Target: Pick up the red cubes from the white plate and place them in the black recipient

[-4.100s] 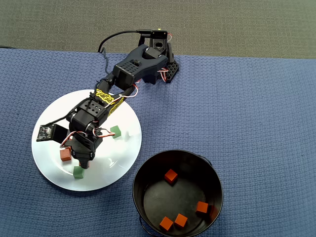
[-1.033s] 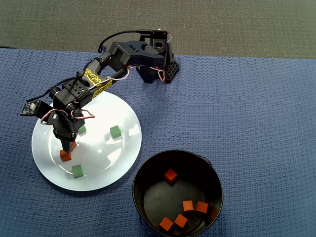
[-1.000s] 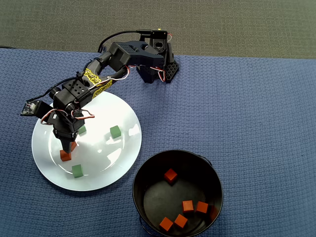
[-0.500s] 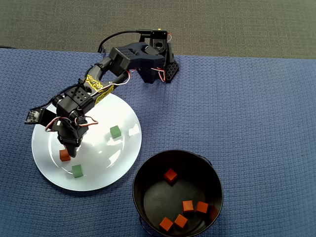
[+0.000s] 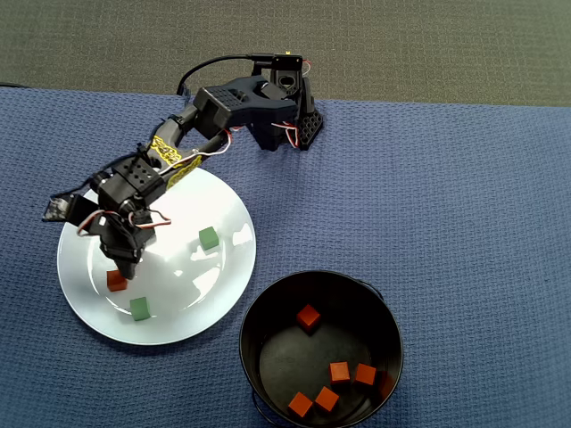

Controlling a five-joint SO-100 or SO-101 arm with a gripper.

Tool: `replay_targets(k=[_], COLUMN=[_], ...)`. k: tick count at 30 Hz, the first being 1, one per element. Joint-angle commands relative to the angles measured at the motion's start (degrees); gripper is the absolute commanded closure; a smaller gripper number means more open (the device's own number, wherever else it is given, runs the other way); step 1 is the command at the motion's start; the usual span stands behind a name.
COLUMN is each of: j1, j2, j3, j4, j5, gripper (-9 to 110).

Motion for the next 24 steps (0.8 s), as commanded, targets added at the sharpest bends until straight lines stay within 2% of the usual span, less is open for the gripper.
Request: replay_targets(k=[1, 8, 14, 20, 24], j1=[1.3, 1.7, 1.8, 0.8, -1.8], j2=[1.1, 1.1, 1.1, 2.5, 9.6], j3=[-3.8, -4.0, -4.0, -4.0, -1.8], j4=[0.2, -0.2, -1.1, -1.4, -1.7], j5=[-0.1, 0.6, 1.4, 3.0, 5.4], gripper=[87, 89, 101, 102, 102])
